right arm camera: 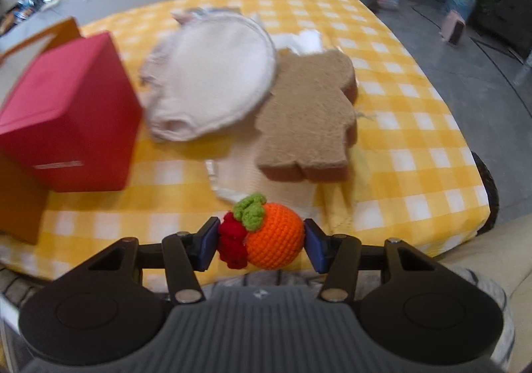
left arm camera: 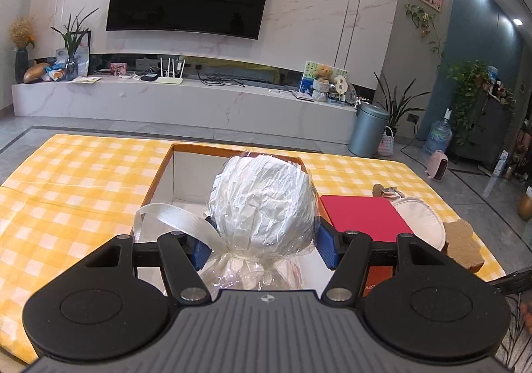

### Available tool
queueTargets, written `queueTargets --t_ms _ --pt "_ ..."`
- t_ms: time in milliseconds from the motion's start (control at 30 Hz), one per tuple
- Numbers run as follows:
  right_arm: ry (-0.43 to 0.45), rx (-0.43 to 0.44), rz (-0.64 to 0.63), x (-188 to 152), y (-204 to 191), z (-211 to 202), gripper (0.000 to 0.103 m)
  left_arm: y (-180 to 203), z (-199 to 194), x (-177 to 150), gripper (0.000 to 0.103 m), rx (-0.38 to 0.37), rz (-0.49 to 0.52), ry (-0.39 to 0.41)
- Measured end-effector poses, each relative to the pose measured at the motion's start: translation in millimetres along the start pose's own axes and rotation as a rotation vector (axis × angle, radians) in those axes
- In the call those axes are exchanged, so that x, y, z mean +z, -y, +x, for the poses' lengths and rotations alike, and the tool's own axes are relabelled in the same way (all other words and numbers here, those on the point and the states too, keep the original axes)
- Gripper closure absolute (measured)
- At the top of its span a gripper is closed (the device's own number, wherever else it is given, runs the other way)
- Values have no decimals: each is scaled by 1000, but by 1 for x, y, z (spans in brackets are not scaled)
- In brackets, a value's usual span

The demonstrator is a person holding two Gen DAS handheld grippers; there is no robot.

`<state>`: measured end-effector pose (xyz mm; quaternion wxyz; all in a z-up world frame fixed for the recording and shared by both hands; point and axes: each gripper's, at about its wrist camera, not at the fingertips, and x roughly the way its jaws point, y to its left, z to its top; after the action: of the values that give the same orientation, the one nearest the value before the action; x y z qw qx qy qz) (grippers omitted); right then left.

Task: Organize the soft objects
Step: 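Carry the foil ball into the box and open the left gripper while the right gripper grasps the crocheted fruit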

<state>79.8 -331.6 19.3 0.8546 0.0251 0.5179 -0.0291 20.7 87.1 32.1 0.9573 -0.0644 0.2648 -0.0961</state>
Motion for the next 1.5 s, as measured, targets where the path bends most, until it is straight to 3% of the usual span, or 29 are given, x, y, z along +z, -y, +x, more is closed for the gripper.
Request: queueTargets --t_ms 300,400,600,733,867,933,1067,1300,1367,1500 --pt "155 187 -47 5 -31 -60 49 -8 -5 3 32 146 22 12" --pt "216 309 -88 16 -59 -80 49 -17 1 3 32 142 -1 -7" --pt "264 488 -161 42 -136 -94 49 -23 13 -2 32 221 10 -40" --pt "256 477 -264 52 -191 -81 49 -20 21 0 32 217 13 -24" --pt "263 439 -280 59 -220 -71 49 -16 34 5 32 157 11 10" --pt "276 420 -272 61 -225 -70 49 -16 39 8 32 132 0 25" --pt "265 394 -280 63 -229 -65 49 -17 46 5 29 197 25 15" --pt "248 394 -286 62 -234 -58 49 -41 57 -11 22 243 -42 -121" --pt "246 388 -297 62 -238 -55 49 -45 54 -10 21 237 -66 -121" --pt "231 382 -306 61 -239 -49 49 -42 41 -6 10 243 -52 -90"
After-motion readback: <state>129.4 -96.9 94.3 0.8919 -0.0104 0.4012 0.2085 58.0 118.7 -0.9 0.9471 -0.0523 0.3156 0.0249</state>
